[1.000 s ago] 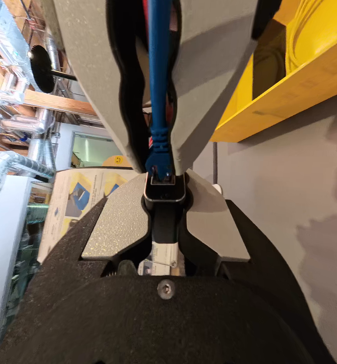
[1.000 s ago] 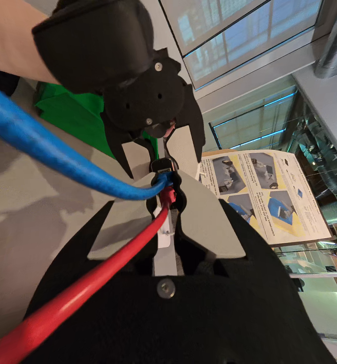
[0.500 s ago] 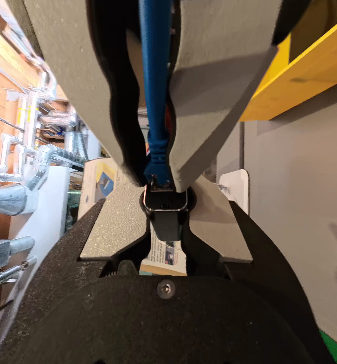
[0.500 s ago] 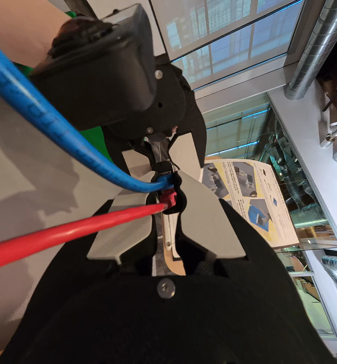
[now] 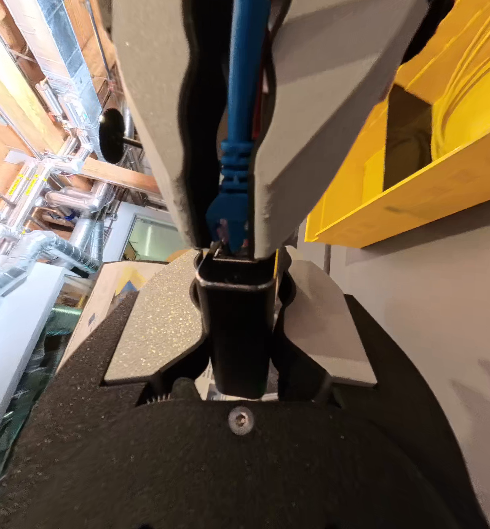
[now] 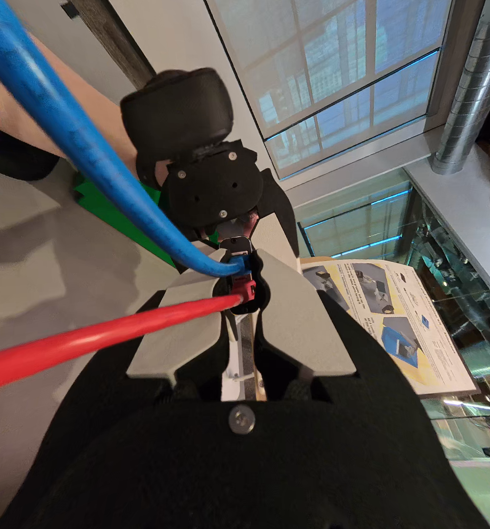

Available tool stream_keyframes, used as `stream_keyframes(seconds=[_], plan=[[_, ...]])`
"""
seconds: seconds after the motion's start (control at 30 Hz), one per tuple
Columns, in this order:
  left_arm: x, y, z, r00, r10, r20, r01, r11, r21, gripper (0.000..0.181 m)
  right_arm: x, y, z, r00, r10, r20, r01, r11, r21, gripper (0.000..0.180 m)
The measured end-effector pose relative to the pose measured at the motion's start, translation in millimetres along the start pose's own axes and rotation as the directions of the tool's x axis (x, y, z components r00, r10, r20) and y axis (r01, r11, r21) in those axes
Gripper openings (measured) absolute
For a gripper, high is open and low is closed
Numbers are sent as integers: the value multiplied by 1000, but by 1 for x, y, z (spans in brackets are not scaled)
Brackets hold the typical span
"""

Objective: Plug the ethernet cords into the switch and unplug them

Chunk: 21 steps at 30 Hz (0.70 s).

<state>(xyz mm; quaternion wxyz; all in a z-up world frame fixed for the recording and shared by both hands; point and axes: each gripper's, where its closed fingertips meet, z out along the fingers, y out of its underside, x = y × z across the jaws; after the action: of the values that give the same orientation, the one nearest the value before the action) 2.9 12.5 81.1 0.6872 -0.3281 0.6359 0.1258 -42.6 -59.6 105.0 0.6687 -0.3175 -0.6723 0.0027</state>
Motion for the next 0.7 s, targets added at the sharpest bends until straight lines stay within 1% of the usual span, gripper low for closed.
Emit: stream_keyframes(seconds=[0.07,0.17,0.23,0.33,0.4,0.47,0.53,0.7], plan=[[2,-4,-1,1000,-7,-10,8,1000,19,49,-1,-1,-2,1000,-9,10,9,1000,10,15],[6,-2,1,1000,-1,-24,1,1000,-3,52,-3,1,-3,999,-27,21,27,1000,-5,14],[6,-4,2,1000,8,-17,-8,1000,3,49,-4,2,-5,999,-27,33,27,1000,-6,15],[5,-8,0,1000,-3,-10,3,1000,22,49,-2,2,-8,999,-25,31,26,1000,-6,15],[2,-12,-3,999,-35,-15,35,999,40,50,0,6,-11,999,-25,20,26,999,-25,15],[2,-19,-7,998,-48,-34,50,996,68,45,3,7,-14,1000,-16,10,16,1000,-15,15],[6,-24,-11,998,-15,-60,21,995,98,28,2,4,-15,1000,-1,22,0,1000,12,15],[6,-26,-11,999,-15,-50,20,993,112,27,1,3,-16,999,14,34,-15,1000,20,15]])
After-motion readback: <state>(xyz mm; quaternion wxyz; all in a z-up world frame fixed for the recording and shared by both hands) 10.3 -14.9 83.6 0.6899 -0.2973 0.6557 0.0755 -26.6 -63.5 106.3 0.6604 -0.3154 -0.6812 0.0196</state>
